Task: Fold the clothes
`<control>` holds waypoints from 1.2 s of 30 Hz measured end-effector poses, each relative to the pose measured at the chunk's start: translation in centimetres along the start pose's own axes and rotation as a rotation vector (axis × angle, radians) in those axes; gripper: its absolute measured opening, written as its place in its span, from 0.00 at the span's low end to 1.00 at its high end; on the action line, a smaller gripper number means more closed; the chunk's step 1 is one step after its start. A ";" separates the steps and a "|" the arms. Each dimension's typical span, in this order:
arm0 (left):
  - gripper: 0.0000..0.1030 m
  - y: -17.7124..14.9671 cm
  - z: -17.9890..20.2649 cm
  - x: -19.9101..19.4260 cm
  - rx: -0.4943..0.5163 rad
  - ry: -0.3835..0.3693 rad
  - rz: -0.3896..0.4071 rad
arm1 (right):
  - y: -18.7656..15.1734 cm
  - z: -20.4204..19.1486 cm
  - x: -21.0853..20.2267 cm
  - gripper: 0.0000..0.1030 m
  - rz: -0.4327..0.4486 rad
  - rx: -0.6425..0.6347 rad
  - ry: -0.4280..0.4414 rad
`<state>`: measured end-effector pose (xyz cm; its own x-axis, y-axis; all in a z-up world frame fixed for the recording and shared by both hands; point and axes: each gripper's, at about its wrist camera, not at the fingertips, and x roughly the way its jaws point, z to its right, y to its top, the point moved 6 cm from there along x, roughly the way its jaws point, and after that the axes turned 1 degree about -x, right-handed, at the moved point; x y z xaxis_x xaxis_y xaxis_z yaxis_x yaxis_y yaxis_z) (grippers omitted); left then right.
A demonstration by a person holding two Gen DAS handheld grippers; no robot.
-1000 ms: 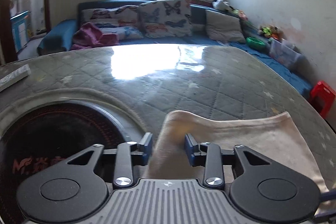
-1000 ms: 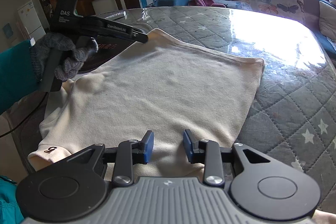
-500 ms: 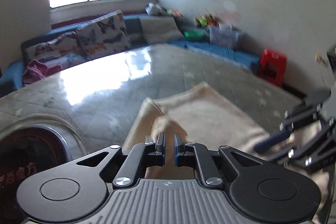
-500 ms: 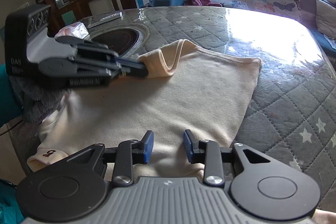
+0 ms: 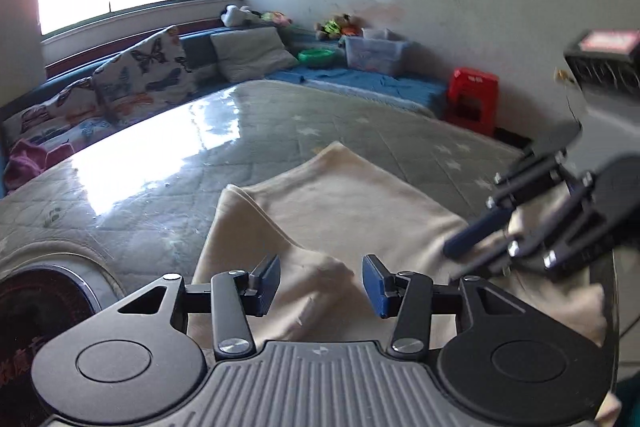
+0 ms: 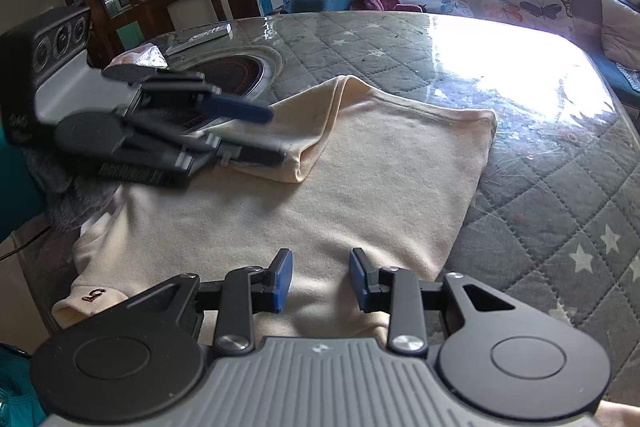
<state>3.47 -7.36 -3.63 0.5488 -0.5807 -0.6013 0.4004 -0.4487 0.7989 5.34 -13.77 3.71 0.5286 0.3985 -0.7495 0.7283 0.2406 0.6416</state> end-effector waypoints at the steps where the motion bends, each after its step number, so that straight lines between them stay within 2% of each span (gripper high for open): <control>1: 0.48 -0.3 0.1 0.2 0.015 0.011 -0.013 | 0.1 0.1 0.0 0.30 0.000 0.000 -0.001; 4: 0.45 -1.1 0.0 1.0 0.038 0.032 -0.057 | 0.4 0.7 -0.1 0.30 0.003 0.006 -0.013; 5: 0.38 -1.1 0.0 1.1 0.046 0.034 -0.053 | 0.5 0.9 -0.1 0.30 0.005 0.010 -0.016; 6: 0.23 -1.1 0.0 1.2 0.054 0.035 -0.049 | 0.7 1.2 -0.1 0.30 0.007 0.016 -0.021; 7: 0.19 -1.1 -0.1 1.3 0.057 0.039 -0.044 | 0.9 1.5 -0.1 0.30 0.010 0.022 -0.028; 8: 0.10 -0.8 -0.7 1.2 0.039 0.055 -0.035 | 1.2 1.9 -0.1 0.30 0.013 0.028 -0.035; 9: 0.08 -0.6 -1.3 1.1 0.021 0.072 -0.026 | 1.5 2.4 -0.1 0.30 0.016 0.034 -0.046; 11: 0.07 0.1 -3.2 0.6 -0.025 0.137 -0.001 | 2.3 3.6 -0.1 0.30 0.025 0.046 -0.081; 15: 0.06 1.3 -9.9 -0.3 -0.207 0.327 0.022 | 3.9 6.5 0.4 0.30 0.040 0.082 -0.140; 18: 0.05 1.0 -14.5 -0.1 -0.301 0.423 -0.013 | 5.2 8.8 1.5 0.30 0.043 0.109 -0.183; 20: 0.05 0.3 -16.3 0.3 -0.360 0.424 -0.035 | 5.9 10.2 2.4 0.30 0.037 0.137 -0.189; 27: 0.05 -0.8 -17.4 1.3 -0.383 0.406 -0.064 | 8.3 11.7 5.4 0.29 0.032 0.170 -0.142; 29: 0.05 -0.8 -17.8 1.3 -0.396 0.406 -0.059 | 9.1 11.6 6.3 0.25 0.030 0.158 -0.142; 32: 0.05 -0.9 -18.5 1.5 -0.416 0.425 -0.053 | 10.2 11.8 7.4 0.08 0.032 0.116 -0.181; 36: 0.07 -1.0 -20.2 1.8 -0.475 0.473 -0.055 | 11.8 11.9 9.0 0.04 0.035 0.058 -0.232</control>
<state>18.81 5.76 -5.23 0.7373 -0.1573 -0.6570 0.6570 -0.0592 0.7516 23.89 -17.89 2.62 0.6351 0.1898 -0.7487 0.7282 0.1759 0.6624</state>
